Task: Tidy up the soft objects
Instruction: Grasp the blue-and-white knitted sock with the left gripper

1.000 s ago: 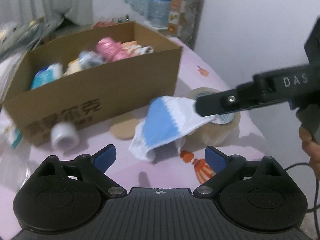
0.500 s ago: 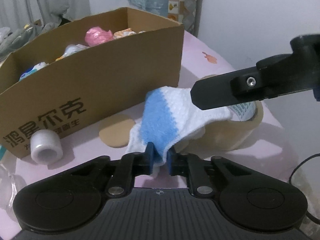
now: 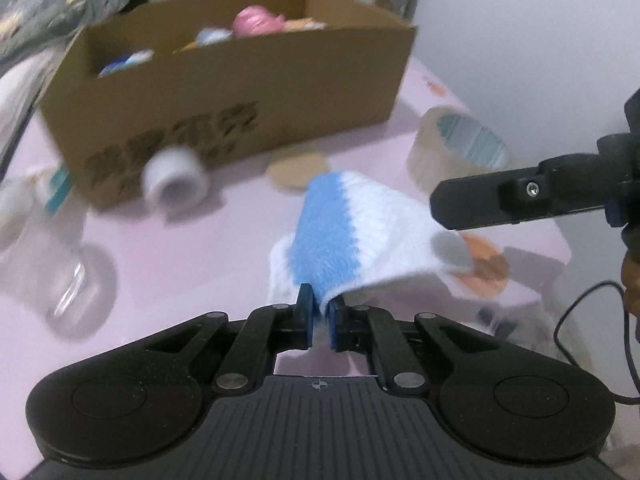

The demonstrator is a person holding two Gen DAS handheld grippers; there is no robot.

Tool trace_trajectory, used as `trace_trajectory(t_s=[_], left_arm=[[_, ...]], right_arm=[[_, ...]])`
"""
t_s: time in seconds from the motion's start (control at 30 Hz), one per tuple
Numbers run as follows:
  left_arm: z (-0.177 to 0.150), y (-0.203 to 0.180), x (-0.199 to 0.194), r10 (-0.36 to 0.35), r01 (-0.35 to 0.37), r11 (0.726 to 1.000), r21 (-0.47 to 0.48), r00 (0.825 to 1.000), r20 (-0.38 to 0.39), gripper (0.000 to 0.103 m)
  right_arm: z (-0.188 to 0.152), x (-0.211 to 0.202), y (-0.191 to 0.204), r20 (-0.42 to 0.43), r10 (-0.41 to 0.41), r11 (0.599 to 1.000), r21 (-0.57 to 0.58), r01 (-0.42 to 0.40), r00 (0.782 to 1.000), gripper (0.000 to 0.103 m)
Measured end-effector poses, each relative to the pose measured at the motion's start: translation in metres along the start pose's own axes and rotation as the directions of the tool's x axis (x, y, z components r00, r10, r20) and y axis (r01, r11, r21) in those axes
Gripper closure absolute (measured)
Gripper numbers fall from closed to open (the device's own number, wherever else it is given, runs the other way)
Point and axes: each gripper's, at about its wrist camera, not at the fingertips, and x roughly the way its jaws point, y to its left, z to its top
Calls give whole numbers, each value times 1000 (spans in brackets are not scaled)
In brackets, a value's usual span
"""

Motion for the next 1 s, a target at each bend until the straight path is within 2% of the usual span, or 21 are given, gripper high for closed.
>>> trace_trajectory(t_s=[0.1,0.13,0.17,0.2,0.23,0.27,0.33,0.47,0.63,0.73,0.87,1.0], left_arm=[[-12,14,-5,-22,21,1000,-13,999,-26,88],[-16,15,-8,-31,31,999,-14,999,-33,79],[-19,17,-11,-42,41,999,-15,999,-34,61],[-22,20,-14,-50,49,999,-20,998,-28,49],[-25,22,-18,-60,59,998,-27,998,-18,32],[-27,24,-22,-69,69,997,-32,998,-3,27],[-28,28,-29,-97,98,994,-43,995,29,25],[-16,26,-27,-145,148,987,-64,988,45,18],[1,18,-13,-187,191,977,-92,981,45,13],[8,16,1,-215,217,969,-117,976,25,11],[9,6,16,-158,156,983,-94,987,-14,12],[6,-2,24,-85,84,995,-45,996,-22,17]], right_arm=[[-7,10,1,20,-6,999,37,6,1000,54],[-8,11,2,33,-9,999,49,8,999,54],[-8,13,3,44,-7,998,59,5,999,54],[-7,14,3,53,-4,998,68,0,999,54],[-7,15,3,59,-10,997,80,5,998,54],[-8,17,2,62,-22,995,94,16,998,54],[-8,22,-1,63,-39,992,122,31,997,54],[-9,34,-8,39,-50,986,161,43,998,54],[-13,55,-22,-32,-3,973,229,10,999,54],[-15,62,-31,-46,57,959,279,-42,997,54],[-15,67,-42,-56,137,932,344,-110,989,56],[-11,75,-42,-75,180,925,352,-143,981,56]])
